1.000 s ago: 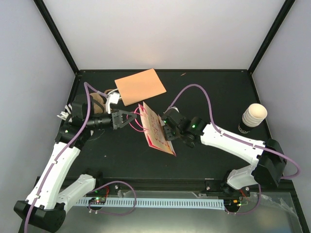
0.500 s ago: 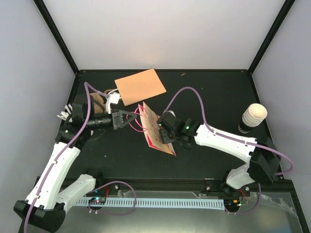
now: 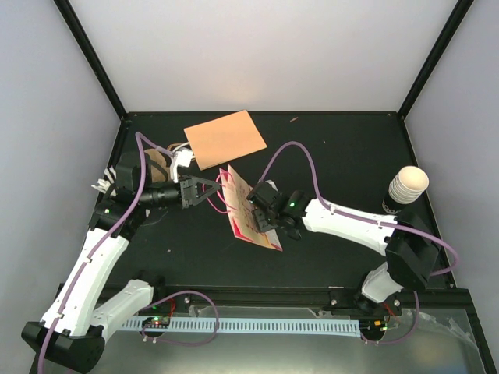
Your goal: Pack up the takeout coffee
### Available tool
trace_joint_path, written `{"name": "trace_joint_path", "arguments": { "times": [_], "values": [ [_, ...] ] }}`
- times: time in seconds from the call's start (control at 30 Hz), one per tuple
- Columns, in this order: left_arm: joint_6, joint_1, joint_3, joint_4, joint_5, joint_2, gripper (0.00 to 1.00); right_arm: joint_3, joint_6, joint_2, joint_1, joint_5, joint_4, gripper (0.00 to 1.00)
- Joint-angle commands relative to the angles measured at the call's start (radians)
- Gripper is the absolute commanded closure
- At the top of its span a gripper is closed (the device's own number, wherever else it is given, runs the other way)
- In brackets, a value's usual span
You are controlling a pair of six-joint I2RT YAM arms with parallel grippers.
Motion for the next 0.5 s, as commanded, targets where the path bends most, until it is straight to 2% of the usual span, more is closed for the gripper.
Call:
{"name": "trace_joint_path", "arguments": {
  "times": [0.0,0.47],
  "values": [
    [-0.005,-0.005,0.027,0.018,-0.006,-0.019,0.99,-0.007,0.018,0.015,0.007,0.046,0.008,0.38],
    [0.003,-0.005,0.025,0.008,-0.010,-0.028,0.98,0.023,-0.003,0.043,0.006,0.101,-0.010,0.42]
  ]
}}
